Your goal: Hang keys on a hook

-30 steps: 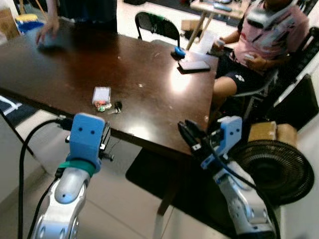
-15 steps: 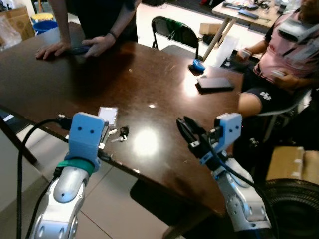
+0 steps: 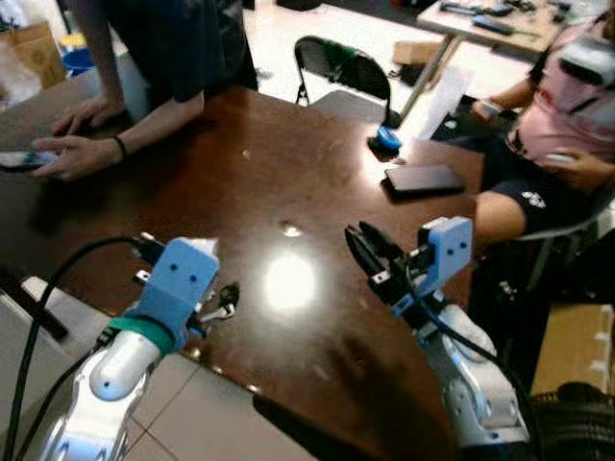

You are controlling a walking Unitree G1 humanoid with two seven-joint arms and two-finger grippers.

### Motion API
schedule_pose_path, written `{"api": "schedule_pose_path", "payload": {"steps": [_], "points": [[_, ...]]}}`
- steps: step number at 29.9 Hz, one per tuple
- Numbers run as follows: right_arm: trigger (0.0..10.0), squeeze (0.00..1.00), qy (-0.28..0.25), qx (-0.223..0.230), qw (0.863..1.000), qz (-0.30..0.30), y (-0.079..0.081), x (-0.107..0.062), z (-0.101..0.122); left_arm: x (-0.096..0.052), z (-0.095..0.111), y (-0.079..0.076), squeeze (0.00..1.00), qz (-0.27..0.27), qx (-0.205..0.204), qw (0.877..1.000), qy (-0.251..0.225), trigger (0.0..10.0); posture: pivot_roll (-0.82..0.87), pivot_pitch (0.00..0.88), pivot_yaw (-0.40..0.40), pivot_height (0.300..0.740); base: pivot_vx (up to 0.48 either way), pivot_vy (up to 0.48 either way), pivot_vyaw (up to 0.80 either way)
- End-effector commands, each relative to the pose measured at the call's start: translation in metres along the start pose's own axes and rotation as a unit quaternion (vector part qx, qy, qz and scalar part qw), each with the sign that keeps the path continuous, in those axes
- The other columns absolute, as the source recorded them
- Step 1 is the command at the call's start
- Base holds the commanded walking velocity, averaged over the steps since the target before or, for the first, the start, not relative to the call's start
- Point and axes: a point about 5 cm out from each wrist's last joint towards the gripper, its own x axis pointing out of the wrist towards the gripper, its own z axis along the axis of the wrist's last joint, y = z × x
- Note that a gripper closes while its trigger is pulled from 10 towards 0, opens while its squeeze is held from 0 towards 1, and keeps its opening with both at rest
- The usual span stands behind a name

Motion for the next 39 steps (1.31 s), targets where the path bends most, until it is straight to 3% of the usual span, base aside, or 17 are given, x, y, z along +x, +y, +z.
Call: {"api": "schedule_pose_path", "payload": {"steps": [1, 8, 12, 14, 17, 19, 22, 24, 25, 28, 31, 39], "points": [[10.0, 0.0, 0.004, 0.001, 1.0, 0.0, 0.001, -0.003, -0.004, -0.002, -0.003, -0.005, 0.0, -0.016, 0.005, 1.0, 0.005, 10.0, 0.09, 0.12, 0.041, 0.74, 0.0, 0.0, 0.0], [10.0, 0.0, 0.005, -0.001, 1.0, 0.003, 0.001, -0.004, -0.003, 0.002, -0.001, -0.011, 0.0, -0.032, 0.02, 0.999, 0.002, 10.0, 0.09, 0.121, 0.042, 0.74, 0.0, 0.0, 0.0], [10.0, 0.0, 0.008, -0.016, 1.0, 0.011, 0.001, -0.003, -0.002, 0.006, -0.006, -0.011, 0.0, -0.059, 0.04, 0.997, 0.032, 10.0, 0.09, 0.127, 0.045, 0.74, 0.0, 0.0, 0.0], [10.0, 0.0, 0.017, -0.038, 0.999, 0.027, 0.003, 0.001, -0.003, 0.006, -0.013, -0.015, 0.0, -0.106, 0.052, 0.991, 0.06, 10.0, 0.09, 0.132, 0.049, 0.74, 0.0, 0.0, 0.0], [10.0, 0.0, 0.021, -0.046, 0.998, 0.034, 0.004, 0.002, -0.004, 0.005, -0.015, -0.017, 0.0, -0.122, 0.054, 0.989, 0.067, 10.0, 0.09, 0.132, 0.049, 0.74, 0.0, 0.0, 0.0], [10.0, 0.0, 0.033, -0.056, 0.997, 0.032, 0.0, 0.006, -0.008, 0.009, -0.018, -0.023, 0.0, -0.123, 0.019, 0.988, 0.092, 10.0, 0.1, 0.139, 0.047, 0.74, 0.0, 0.0, 0.0], [10.0, 0.0, 0.037, -0.058, 0.997, 0.028, -0.002, 0.007, -0.009, 0.012, -0.019, -0.025, 0.0, -0.118, 0.002, 0.988, 0.103, 10.0, 0.1, 0.139, 0.047, 0.74, 0.0, 0.0, 0.0], [10.0, 0.0, 0.036, -0.056, 0.997, 0.023, -0.005, 0.012, -0.009, 0.025, -0.021, -0.038, 0.0, -0.113, -0.074, 0.983, 0.127, 10.0, 0.11, 0.147, 0.049, 0.74, 0.0, 0.0, 0.0], [10.0, 0.0, 0.036, -0.056, 0.997, 0.023, -0.005, 0.012, -0.009, 0.025, -0.021, -0.038, 0.0, -0.113, -0.074, 0.983, 0.127, 10.0, 0.11, 0.147, 0.049, 0.74, 0.0, 0.0, 0.0], [10.0, 0.0, 0.033, -0.054, 0.998, 0.021, -0.006, 0.013, -0.009, 0.039, -0.015, -0.041, 0.0, -0.093, -0.158, 0.974, 0.132, 10.0, 0.1, 0.15, 0.053, 0.74, 0.0, 0.0, 0.0], [10.0, 0.0, 0.034, -0.051, 0.998, 0.015, -0.007, 0.011, -0.01, 0.046, -0.008, -0.035, 0.0, -0.073, -0.184, 0.972, 0.122, 10.0, 0.1, 0.153, 0.057, 0.74, 0.0, 0.0, 0.0], [10.0, 0.0, 0.027, -0.049, 0.998, 0.011, -0.007, 0.01, -0.011, 0.051, -0.012, -0.028, 0.0, -0.048, -0.157, 0.977, 0.137, 10.0, 0.1, 0.156, 0.064, 0.74, 0.0, 0.0, 0.0]]}}
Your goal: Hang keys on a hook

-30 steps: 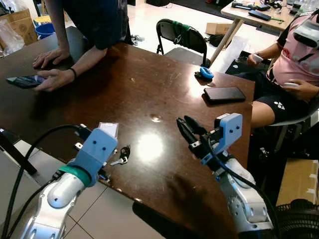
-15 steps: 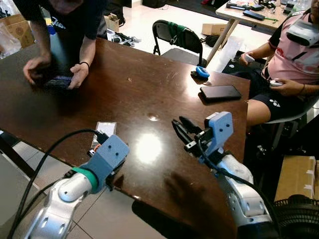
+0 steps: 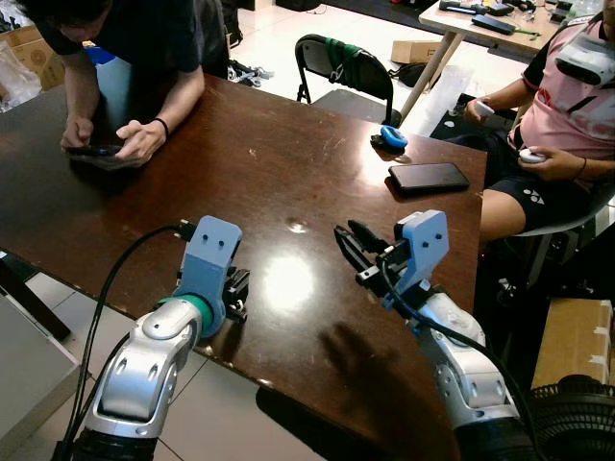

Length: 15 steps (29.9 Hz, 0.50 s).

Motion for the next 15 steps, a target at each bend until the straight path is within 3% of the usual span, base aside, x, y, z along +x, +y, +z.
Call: {"api": "schedule_pose_path", "payload": {"steps": [1, 15], "points": [[10.0, 0.0, 0.005, 0.007, 1.0, -0.008, -0.001, -0.004, -0.005, 0.001, -0.006, -0.001, 0.0, 0.004, 0.005, 1.0, 0.014, 10.0, 0.1, 0.156, 0.064, 0.74, 0.0, 0.0, 0.0], [10.0, 0.0, 0.0, 0.01, 1.0, -0.01, -0.003, -0.004, -0.004, -0.005, -0.021, 0.001, 0.0, -0.003, 0.012, 0.999, 0.044, 10.0, 0.1, 0.159, 0.061, 0.74, 0.0, 0.0, 0.0]]}}
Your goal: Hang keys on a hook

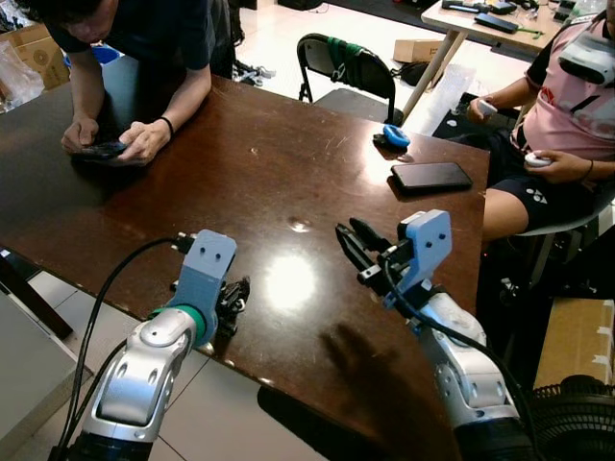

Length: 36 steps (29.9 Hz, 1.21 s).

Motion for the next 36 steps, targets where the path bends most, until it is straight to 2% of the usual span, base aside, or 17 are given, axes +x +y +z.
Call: {"api": "schedule_pose_path", "payload": {"steps": [1, 4, 6, 8, 10, 12, 13, 15, 16, 27, 29, 31, 32, 33, 34, 35, 36], "points": [[10.0, 0.0, 0.005, 0.005, 1.0, -0.003, -0.001, -0.004, -0.005, -0.004, -0.007, -0.005, 0.0, -0.016, -0.001, 1.0, 0.013, 10.0, 0.1, 0.159, 0.061, 0.74, 0.0, 0.0, 0.0], [10.0, 0.0, 0.005, 0.005, 1.0, -0.003, -0.001, -0.003, -0.005, -0.005, -0.008, -0.007, 0.0, -0.019, 0.0, 1.0, 0.014, 10.0, 0.1, 0.158, 0.06, 0.74, 0.0, 0.0, 0.0], [10.0, 0.0, 0.005, 0.005, 1.0, -0.003, -0.001, -0.003, -0.005, -0.005, -0.008, -0.008, 0.0, -0.021, 0.0, 1.0, 0.015, 9.5, 0.1, 0.158, 0.06, 0.74, 0.0, 0.0, 0.0], [10.0, 0.0, 0.005, 0.005, 1.0, -0.004, -0.001, -0.003, -0.005, -0.006, -0.009, -0.008, 0.0, -0.022, 0.001, 1.0, 0.015, 5.6, 0.1, 0.157, 0.061, 0.74, 0.0, 0.0, 0.0], [10.0, 0.0, 0.005, 0.005, 1.0, -0.004, -0.001, -0.003, -0.005, -0.006, -0.009, -0.008, 0.0, -0.024, 0.004, 1.0, 0.016, 3.0, 0.1, 0.157, 0.061, 0.74, 0.0, 0.0, 0.0], [10.0, 0.0, 0.005, 0.005, 1.0, -0.004, -0.001, -0.003, -0.005, -0.007, -0.009, -0.008, 0.0, -0.024, 0.006, 1.0, 0.016, 3.0, 0.1, 0.157, 0.061, 0.74, 0.0, 0.0, 0.0], [10.0, 0.0, 0.005, 0.005, 1.0, -0.004, -0.001, -0.003, -0.005, -0.007, -0.009, -0.008, 0.0, -0.024, 0.007, 1.0, 0.016, 1.7, 0.1, 0.157, 0.062, 0.74, 0.0, 0.0, 0.0], [10.0, 0.0, 0.005, 0.005, 1.0, -0.004, -0.001, -0.003, -0.005, -0.007, -0.009, -0.007, 0.0, -0.023, 0.009, 1.0, 0.016, 1.7, 0.1, 0.157, 0.062, 0.74, 0.0, 0.0, 0.0], [10.0, 0.0, 0.004, 0.006, 1.0, -0.004, -0.001, -0.003, -0.005, -0.007, -0.01, -0.007, 0.0, -0.022, 0.01, 1.0, 0.017, 0.0, 0.1, 0.157, 0.062, 0.74, 0.0, 0.0, 0.0], [10.0, 0.0, 0.002, 0.005, 1.0, -0.005, -0.001, -0.004, -0.004, -0.009, -0.009, -0.004, 0.0, -0.001, 0.023, 1.0, 0.009, 0.0, 0.09, 0.154, 0.062, 0.74, 0.0, 0.0, 0.0], [10.0, 0.0, -0.005, 0.004, 1.0, -0.007, -0.002, -0.003, 0.0, -0.016, 0.016, 0.001, 0.0, 0.005, -0.021, 0.997, -0.073, 0.0, 0.09, 0.15, 0.062, 0.74, 0.0, 0.0, 0.0], [10.0, 0.0, -0.005, 0.004, 1.0, -0.007, -0.002, -0.003, 0.0, -0.016, 0.016, 0.001, 0.0, 0.005, -0.021, 0.997, -0.073, 0.0, 0.09, 0.15, 0.062, 0.74, 0.0, 0.0, 0.0], [10.0, 0.0, -0.013, 0.005, 1.0, -0.007, -0.002, -0.002, 0.004, -0.025, 0.034, 0.001, 0.0, -0.014, -0.06, 0.989, -0.136, 0.0, 0.1, 0.148, 0.061, 0.74, 0.0, 0.0, 0.0], [10.0, 0.0, -0.021, 0.006, 1.0, -0.008, -0.003, -0.001, 0.008, -0.036, 0.049, 0.001, 0.0, -0.033, -0.079, 0.978, -0.189, 10.0, 0.1, 0.145, 0.06, 0.74, 0.0, 0.0, 0.0], [10.0, 0.0, -0.027, 0.009, 1.0, -0.01, -0.004, 0.0, 0.011, -0.045, 0.059, 0.001, 0.0, -0.037, -0.081, 0.971, -0.222, 10.0, 0.1, 0.144, 0.061, 0.74, 0.0, 0.0, 0.0], [10.0, 0.0, -0.027, 0.009, 1.0, -0.01, -0.004, 0.0, 0.011, -0.045, 0.059, 0.001, 0.0, -0.037, -0.081, 0.971, -0.222, 10.0, 0.1, 0.144, 0.061, 0.74, 0.0, 0.0, 0.0], [10.0, 0.0, -0.027, 0.012, 0.999, -0.013, -0.005, 0.002, 0.012, -0.051, 0.066, 0.005, 0.0, -0.012, -0.062, 0.966, -0.25, 10.0, 0.1, 0.144, 0.061, 0.74, 0.0, 0.0, 0.0]]}}
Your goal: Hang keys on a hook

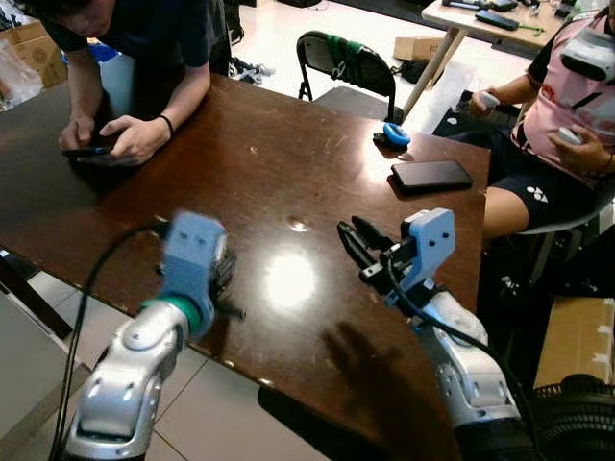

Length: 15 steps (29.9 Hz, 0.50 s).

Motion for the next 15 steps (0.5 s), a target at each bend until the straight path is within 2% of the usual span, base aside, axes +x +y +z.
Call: {"api": "schedule_pose_path", "payload": {"steps": [1, 3, 4, 5, 6, 8, 9, 12, 13, 15], "points": [[10.0, 0.0, -0.006, 0.006, 1.0, -0.009, -0.004, -0.001, 0.003, -0.004, 0.008, 0.002, 0.0, 0.007, 0.009, 1.0, -0.028, 10.0, 0.1, 0.144, 0.061, 0.74, 0.0, 0.0, 0.0], [10.0, 0.0, 0.007, 0.008, 1.0, -0.014, -0.006, 0.003, -0.002, -0.003, 0.021, 0.014, 0.0, 0.072, 0.066, 0.993, -0.061, 10.0, 0.1, 0.139, 0.059, 0.74, 0.0, 0.0, 0.0], [10.0, 0.0, 0.007, 0.008, 1.0, -0.014, -0.006, 0.003, -0.002, -0.003, 0.021, 0.014, 0.0, 0.072, 0.066, 0.993, -0.061, 10.0, 0.1, 0.139, 0.059, 0.74, 0.0, 0.0, 0.0], [10.0, 0.0, 0.037, 0.0, 0.999, -0.012, -0.005, 0.009, -0.011, -0.001, 0.028, 0.021, 0.0, 0.107, 0.096, 0.987, -0.076, 10.0, 0.11, 0.132, 0.057, 0.74, 0.0, 0.0, 0.0], [10.0, 0.0, 0.037, 0.0, 0.999, -0.012, -0.005, 0.009, -0.011, -0.001, 0.028, 0.021, 0.0, 0.107, 0.096, 0.987, -0.076, 10.0, 0.11, 0.132, 0.057, 0.74, 0.0, 0.0, 0.0], [10.0, 0.0, 0.086, 0.026, 0.996, -0.009, 0.0, 0.027, -0.026, 0.001, 0.038, 0.029, 0.0, 0.138, 0.118, 0.979, -0.091, 10.0, 0.11, 0.124, 0.056, 0.74, 0.0, 0.0, 0.0], [10.0, 0.0, 0.086, 0.026, 0.996, -0.009, 0.0, 0.027, -0.026, 0.001, 0.038, 0.029, 0.0, 0.138, 0.118, 0.979, -0.091, 10.0, 0.11, 0.124, 0.056, 0.74, 0.0, 0.0, 0.0], [10.0, 0.0, 0.125, 0.078, 0.989, -0.009, 0.008, 0.052, -0.035, -0.001, 0.037, 0.03, 0.0, 0.136, 0.125, 0.979, -0.09, 10.0, 0.13, 0.125, 0.053, 0.74, 0.0, 0.0, 0.0], [10.0, 0.0, 0.125, 0.078, 0.989, -0.009, 0.008, 0.052, -0.035, -0.001, 0.037, 0.03, 0.0, 0.136, 0.125, 0.979, -0.09, 10.0, 0.13, 0.125, 0.053, 0.74, 0.0, 0.0, 0.0], [10.0, 0.0, 0.151, 0.096, 0.984, -0.006, 0.013, 0.063, -0.04, -0.004, 0.036, 0.03, 0.0, 0.138, 0.124, 0.979, -0.087, 10.0, 0.14, 0.131, 0.046, 0.74, 0.0, 0.0, 0.0]]}}
